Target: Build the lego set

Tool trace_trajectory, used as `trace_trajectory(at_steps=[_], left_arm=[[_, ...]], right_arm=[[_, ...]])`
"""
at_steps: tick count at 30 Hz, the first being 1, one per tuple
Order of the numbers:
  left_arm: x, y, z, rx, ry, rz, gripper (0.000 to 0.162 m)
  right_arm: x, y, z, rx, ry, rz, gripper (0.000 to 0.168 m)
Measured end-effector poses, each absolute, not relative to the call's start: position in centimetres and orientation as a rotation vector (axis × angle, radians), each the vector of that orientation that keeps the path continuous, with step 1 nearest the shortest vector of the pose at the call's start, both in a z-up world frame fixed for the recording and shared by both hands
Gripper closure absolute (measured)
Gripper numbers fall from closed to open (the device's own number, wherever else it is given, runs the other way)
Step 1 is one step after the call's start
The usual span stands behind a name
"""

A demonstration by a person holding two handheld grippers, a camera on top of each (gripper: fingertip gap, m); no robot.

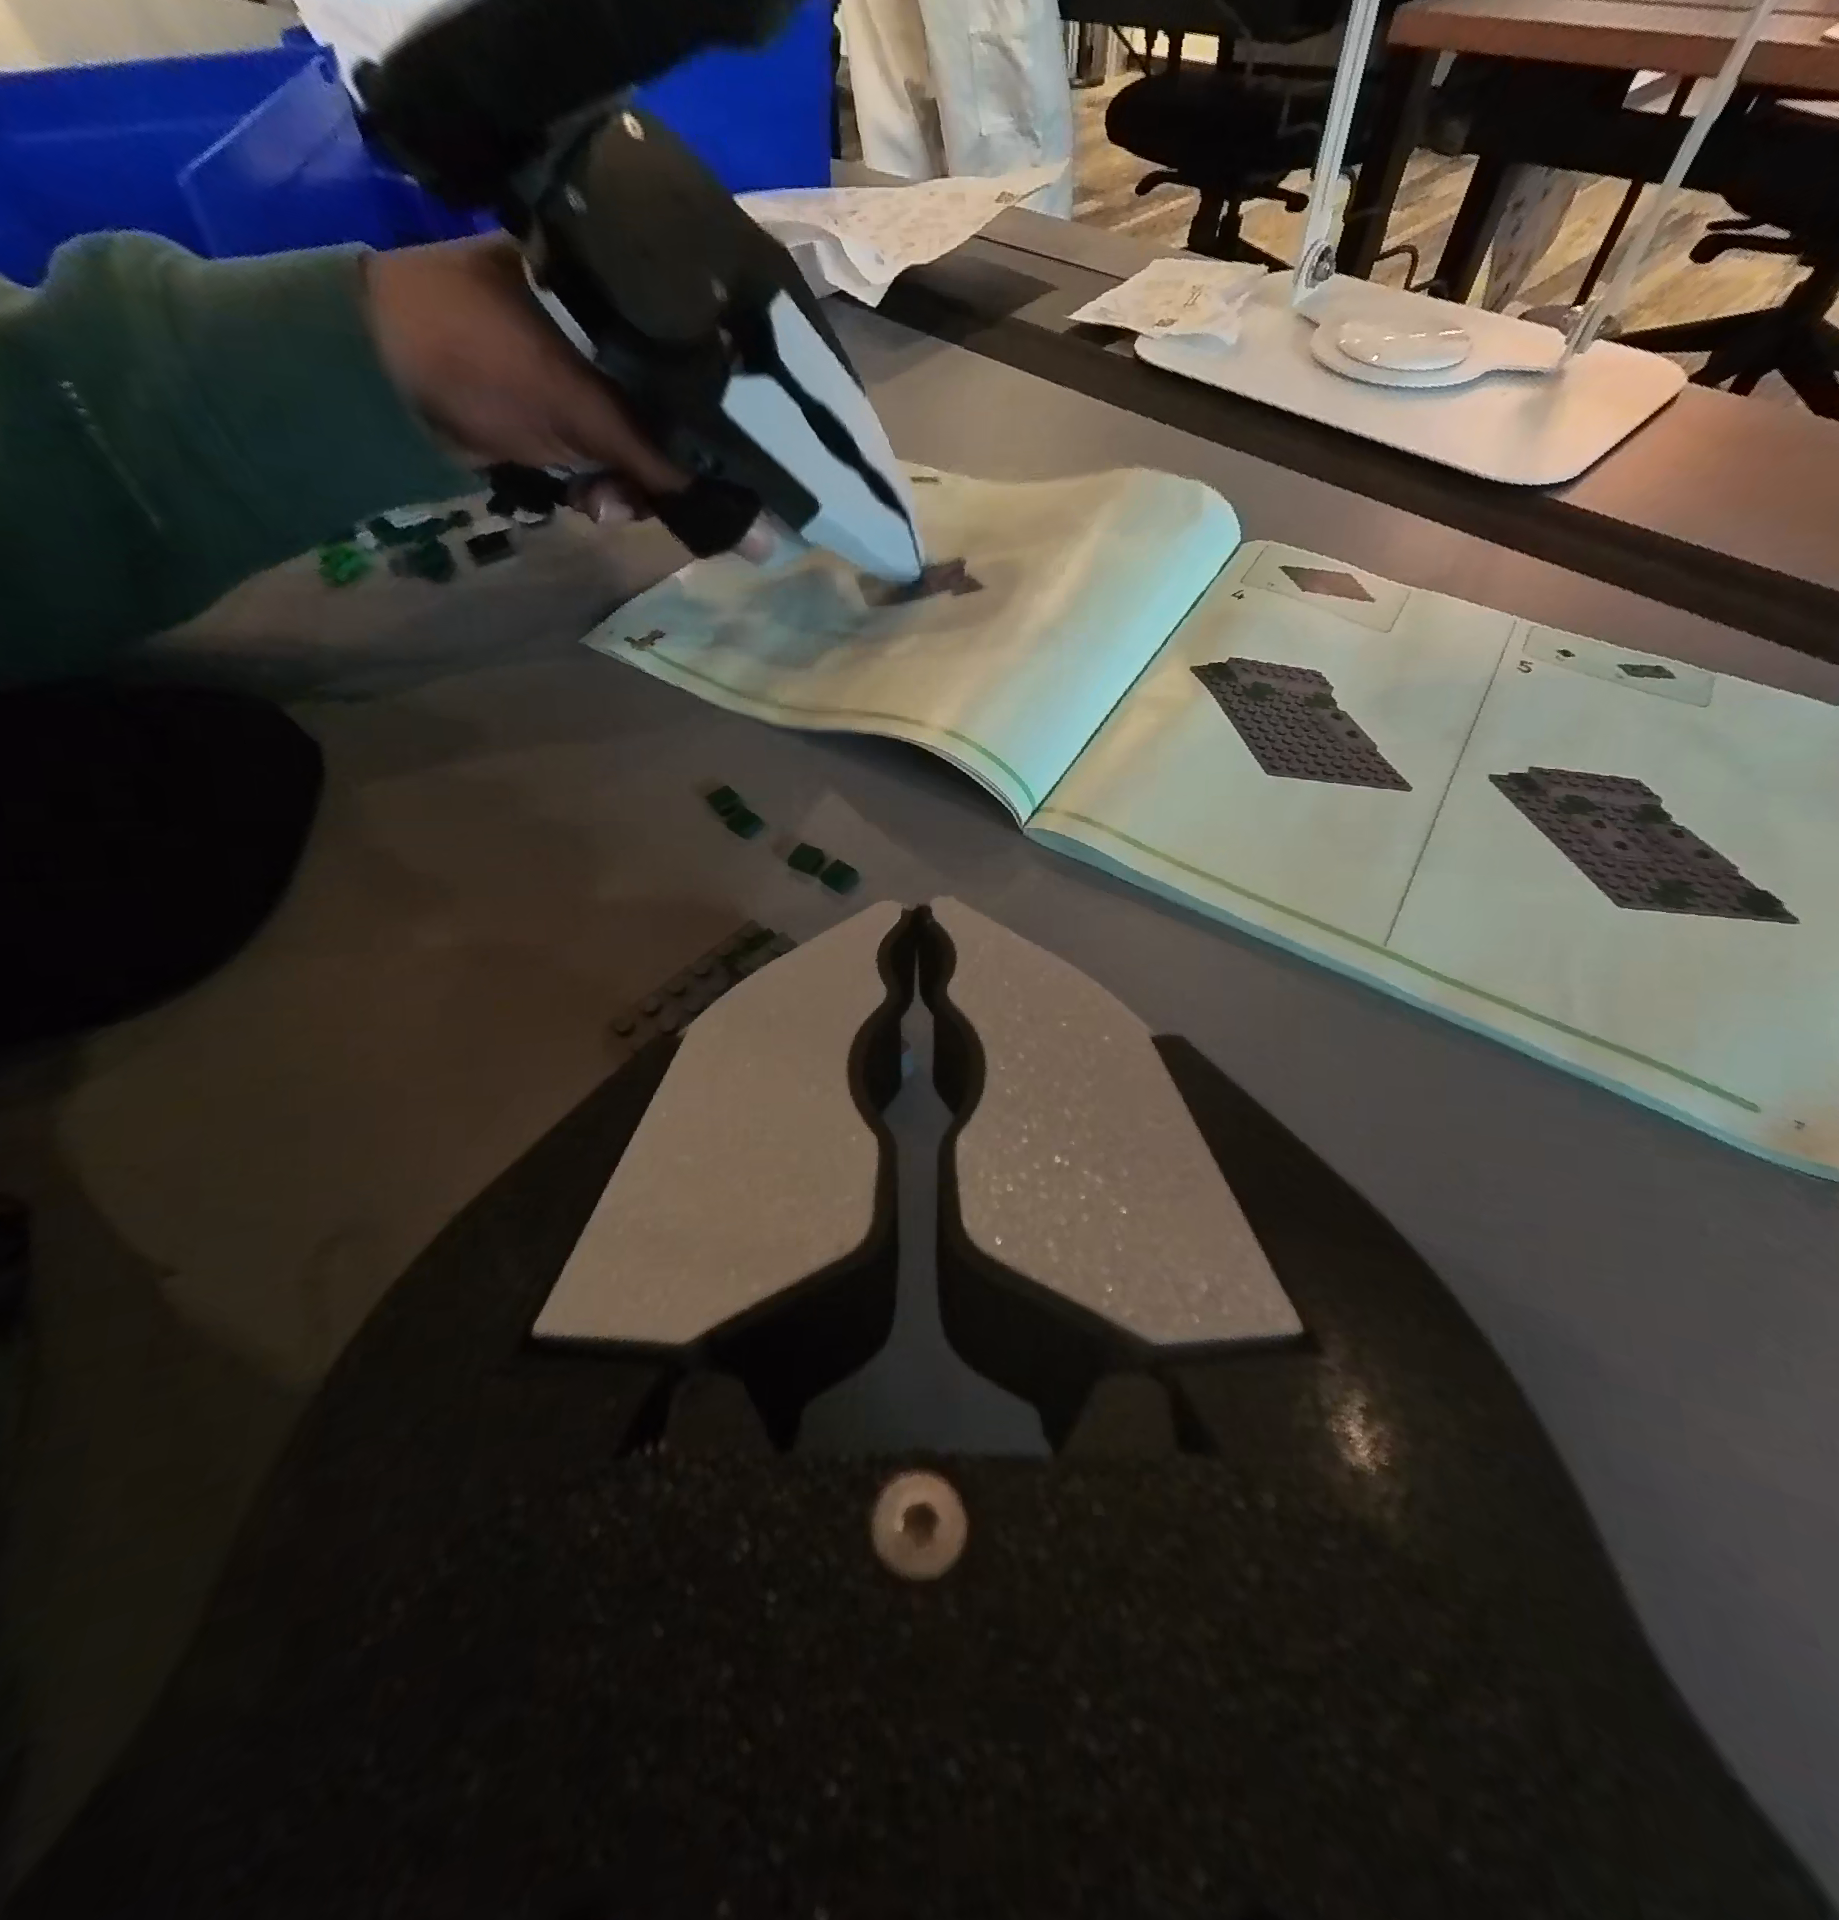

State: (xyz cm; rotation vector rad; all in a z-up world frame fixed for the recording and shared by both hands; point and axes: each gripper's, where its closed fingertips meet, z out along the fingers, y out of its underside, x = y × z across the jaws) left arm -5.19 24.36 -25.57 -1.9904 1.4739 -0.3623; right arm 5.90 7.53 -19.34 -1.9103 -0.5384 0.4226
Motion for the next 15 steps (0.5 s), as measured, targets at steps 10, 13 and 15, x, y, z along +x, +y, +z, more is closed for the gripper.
trace_trajectory(at_steps=[10,13,15], left_arm=[[-7.6,23.5,-23.2,-1.981,1.388,-0.385,0.162],[-8.0,22.9,-23.6,-1.985,1.397,-0.387,0.162],[-8.2,23.0,-24.0,-1.993,1.399,-0.381,0.162]], right_arm=[[6.1,7.5,-19.1,-1.900,-0.514,0.442,0.168],[6.0,7.5,-19.2,-1.906,-0.526,0.433,0.168],[5.9,7.5,-19.2,-1.906,-0.529,0.426,0.168]])
